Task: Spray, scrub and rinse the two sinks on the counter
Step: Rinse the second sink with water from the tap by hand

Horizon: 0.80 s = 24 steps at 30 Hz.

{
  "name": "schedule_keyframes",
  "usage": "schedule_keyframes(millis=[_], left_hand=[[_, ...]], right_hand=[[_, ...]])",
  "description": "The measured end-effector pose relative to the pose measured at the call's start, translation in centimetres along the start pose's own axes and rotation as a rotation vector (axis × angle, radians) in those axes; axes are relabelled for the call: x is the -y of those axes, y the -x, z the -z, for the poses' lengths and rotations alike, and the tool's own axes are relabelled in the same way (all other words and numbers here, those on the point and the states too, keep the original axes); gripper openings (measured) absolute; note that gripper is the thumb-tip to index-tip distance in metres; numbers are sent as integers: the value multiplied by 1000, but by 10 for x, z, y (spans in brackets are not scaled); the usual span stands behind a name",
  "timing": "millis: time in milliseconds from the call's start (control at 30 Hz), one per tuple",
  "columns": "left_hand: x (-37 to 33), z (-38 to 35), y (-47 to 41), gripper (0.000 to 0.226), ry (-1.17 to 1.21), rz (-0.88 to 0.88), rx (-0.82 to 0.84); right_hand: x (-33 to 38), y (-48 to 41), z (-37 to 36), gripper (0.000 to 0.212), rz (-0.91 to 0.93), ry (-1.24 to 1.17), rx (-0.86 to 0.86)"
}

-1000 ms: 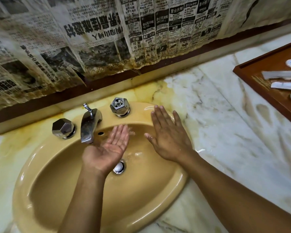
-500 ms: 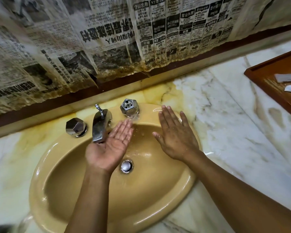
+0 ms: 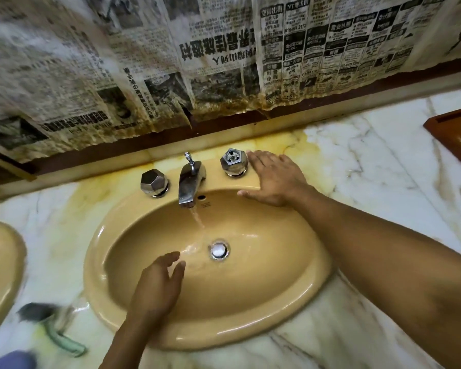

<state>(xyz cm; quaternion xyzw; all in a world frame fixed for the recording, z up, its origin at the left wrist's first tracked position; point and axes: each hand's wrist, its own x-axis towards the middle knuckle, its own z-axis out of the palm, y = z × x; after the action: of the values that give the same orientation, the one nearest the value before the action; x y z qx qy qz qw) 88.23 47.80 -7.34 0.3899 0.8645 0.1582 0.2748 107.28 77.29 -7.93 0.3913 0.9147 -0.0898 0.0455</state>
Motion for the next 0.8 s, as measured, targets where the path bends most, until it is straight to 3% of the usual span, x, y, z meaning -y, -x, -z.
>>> schedule_keyframes(millis=[100, 233, 433, 567, 700, 800], left_hand=[[47, 12, 20, 45, -525, -47, 56], [77, 21, 22, 60, -473, -125, -127], [62, 25, 28, 75, -528, -104, -124], [59, 27, 36, 54, -340, -90, -110], [63, 36, 61, 19, 133, -123, -251], [78, 47, 81, 14, 181, -77, -423]], right_hand=[[7, 11, -4, 117, -135, -52, -16], [5, 43, -10, 105, -283, -93, -68], [9, 133, -19, 79, -520, -82, -95], [27, 175, -15, 51, -569, -139, -27], [53, 188, -7, 62, -379, -183, -9], [86, 190, -6, 60, -244, -340, -9]])
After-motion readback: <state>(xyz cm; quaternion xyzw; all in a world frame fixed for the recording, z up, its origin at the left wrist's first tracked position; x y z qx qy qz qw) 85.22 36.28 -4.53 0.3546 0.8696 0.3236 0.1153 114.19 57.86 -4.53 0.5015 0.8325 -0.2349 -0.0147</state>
